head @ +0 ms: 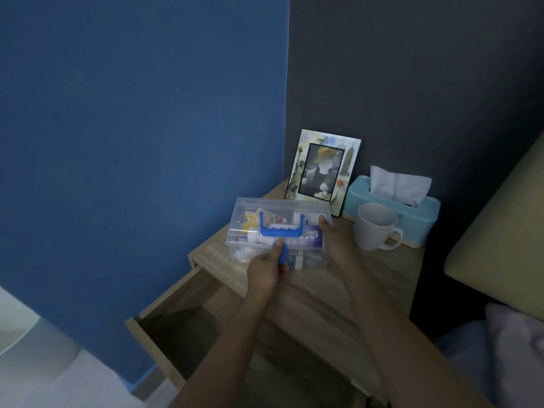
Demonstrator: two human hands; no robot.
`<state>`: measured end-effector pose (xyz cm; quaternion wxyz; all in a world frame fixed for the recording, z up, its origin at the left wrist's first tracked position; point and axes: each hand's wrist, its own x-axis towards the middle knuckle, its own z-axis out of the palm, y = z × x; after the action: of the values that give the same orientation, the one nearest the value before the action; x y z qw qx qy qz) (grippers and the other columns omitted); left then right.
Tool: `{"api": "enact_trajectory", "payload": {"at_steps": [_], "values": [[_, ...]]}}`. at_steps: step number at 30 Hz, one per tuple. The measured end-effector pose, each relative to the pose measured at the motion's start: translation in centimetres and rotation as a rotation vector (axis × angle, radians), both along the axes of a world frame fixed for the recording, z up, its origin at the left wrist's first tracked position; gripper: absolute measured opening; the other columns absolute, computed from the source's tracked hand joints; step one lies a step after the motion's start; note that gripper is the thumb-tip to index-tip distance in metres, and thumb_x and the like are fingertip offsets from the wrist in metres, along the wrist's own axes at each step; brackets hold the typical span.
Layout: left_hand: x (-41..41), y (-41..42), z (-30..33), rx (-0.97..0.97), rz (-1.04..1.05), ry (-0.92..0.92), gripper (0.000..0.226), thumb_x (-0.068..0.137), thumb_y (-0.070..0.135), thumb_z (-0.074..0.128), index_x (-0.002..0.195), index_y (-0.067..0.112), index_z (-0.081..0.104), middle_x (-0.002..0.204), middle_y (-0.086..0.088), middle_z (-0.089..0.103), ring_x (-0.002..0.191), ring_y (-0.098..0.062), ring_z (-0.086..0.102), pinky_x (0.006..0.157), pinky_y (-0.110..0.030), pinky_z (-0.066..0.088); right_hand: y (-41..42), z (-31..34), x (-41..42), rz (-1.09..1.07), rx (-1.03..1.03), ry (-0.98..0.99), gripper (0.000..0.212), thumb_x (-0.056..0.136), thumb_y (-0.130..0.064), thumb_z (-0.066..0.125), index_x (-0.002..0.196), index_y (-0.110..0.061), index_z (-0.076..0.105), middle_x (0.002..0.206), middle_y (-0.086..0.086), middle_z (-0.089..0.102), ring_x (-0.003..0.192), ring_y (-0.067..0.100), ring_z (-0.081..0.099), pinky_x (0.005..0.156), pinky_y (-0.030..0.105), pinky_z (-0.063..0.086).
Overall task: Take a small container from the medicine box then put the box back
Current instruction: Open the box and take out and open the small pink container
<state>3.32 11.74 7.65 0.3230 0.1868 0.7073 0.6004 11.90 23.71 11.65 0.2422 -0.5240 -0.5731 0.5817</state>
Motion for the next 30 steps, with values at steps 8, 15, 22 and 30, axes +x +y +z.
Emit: {"api": "enact_trajectory", "payload": {"at_steps": [8, 15, 22, 30], "values": [[-0.3, 0.2, 0.4, 0.056, -0.034, -0.098, 0.037, 0.095, 0.044, 0.045, 0.073, 0.020, 0.063, 0.065, 0.001, 0.066, 0.061, -0.012, 0.060, 0.058, -0.024, 0.042, 0.3, -0.1, -0.6, -0.023, 0.000, 0.016, 0.046, 0.100, -0.043, 0.040, 0.117, -0.007, 0.062, 0.117, 0.017, 0.068, 0.104, 0.032, 0.066, 0.088, 0.037, 0.051], [-1.0, 0.5, 0.2, 0.037, -0.074, -0.050, 0.042, 0.092, 0.049, 0.047, 0.070, 0.017, 0.064, 0.067, -0.001, 0.067, 0.062, -0.013, 0.060, 0.064, -0.025, 0.045, 0.4, -0.3, -0.8, -0.023, 0.026, 0.024, 0.046, 0.101, -0.041, 0.038, 0.113, -0.005, 0.063, 0.115, 0.018, 0.069, 0.103, 0.032, 0.067, 0.086, 0.037, 0.052], [-1.0, -0.2, -0.2, 0.149, -0.128, -0.202, 0.022, 0.095, 0.028, 0.050, 0.090, 0.012, 0.064, 0.080, -0.006, 0.065, 0.070, -0.015, 0.060, 0.067, -0.024, 0.049, 0.4, -0.3, -0.9, -0.021, 0.035, 0.011, 0.048, 0.101, -0.042, 0.037, 0.117, -0.004, 0.063, 0.116, 0.018, 0.068, 0.105, 0.033, 0.067, 0.096, 0.042, 0.052], [-2.3, -3.1, -1.9, -0.009, -0.042, -0.003, 0.015, 0.090, 0.029, 0.059, 0.097, 0.017, 0.065, 0.097, -0.002, 0.068, 0.093, -0.018, 0.064, 0.082, -0.033, 0.052, 0.5, -0.6, -0.8, -0.018, 0.112, 0.081, 0.045, 0.102, -0.039, 0.038, 0.111, -0.003, 0.064, 0.104, 0.015, 0.068, 0.095, 0.032, 0.067, 0.082, 0.037, 0.053]]}}
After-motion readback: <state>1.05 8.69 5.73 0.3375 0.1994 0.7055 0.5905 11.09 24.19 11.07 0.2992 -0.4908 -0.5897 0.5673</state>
